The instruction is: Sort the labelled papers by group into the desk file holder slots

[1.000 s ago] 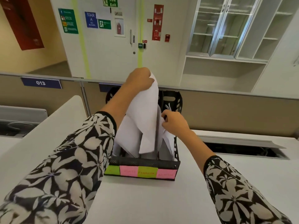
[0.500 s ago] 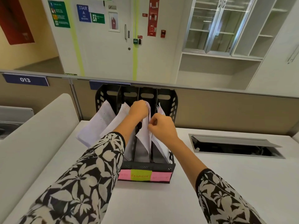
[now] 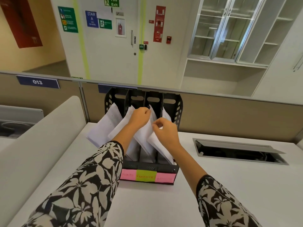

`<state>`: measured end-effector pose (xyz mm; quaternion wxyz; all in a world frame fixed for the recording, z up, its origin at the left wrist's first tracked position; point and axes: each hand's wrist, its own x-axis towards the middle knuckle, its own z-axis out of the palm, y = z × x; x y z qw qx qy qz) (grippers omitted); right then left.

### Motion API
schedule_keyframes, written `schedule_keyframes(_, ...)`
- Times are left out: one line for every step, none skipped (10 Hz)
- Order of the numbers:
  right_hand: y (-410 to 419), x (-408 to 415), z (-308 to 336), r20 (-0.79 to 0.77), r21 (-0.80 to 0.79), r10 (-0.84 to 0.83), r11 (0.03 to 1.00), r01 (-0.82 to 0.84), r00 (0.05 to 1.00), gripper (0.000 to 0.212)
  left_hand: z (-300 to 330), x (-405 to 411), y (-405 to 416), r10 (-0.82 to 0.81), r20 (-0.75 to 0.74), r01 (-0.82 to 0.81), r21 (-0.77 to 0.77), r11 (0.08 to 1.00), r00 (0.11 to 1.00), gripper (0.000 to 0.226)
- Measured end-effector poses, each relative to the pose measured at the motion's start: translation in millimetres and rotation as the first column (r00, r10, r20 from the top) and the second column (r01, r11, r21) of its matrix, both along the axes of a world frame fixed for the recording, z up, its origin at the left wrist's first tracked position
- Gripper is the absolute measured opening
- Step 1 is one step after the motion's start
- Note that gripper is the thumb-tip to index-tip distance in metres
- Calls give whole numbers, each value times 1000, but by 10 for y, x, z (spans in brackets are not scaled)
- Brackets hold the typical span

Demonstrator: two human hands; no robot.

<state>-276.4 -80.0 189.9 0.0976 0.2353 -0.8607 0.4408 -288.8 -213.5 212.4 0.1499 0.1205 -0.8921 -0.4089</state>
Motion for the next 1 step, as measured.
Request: schedule_keyframes(228,12,-21,31,-137,-112,984,115,993,13,-83,226,-82,9,-128,-22,-104,994,992,27)
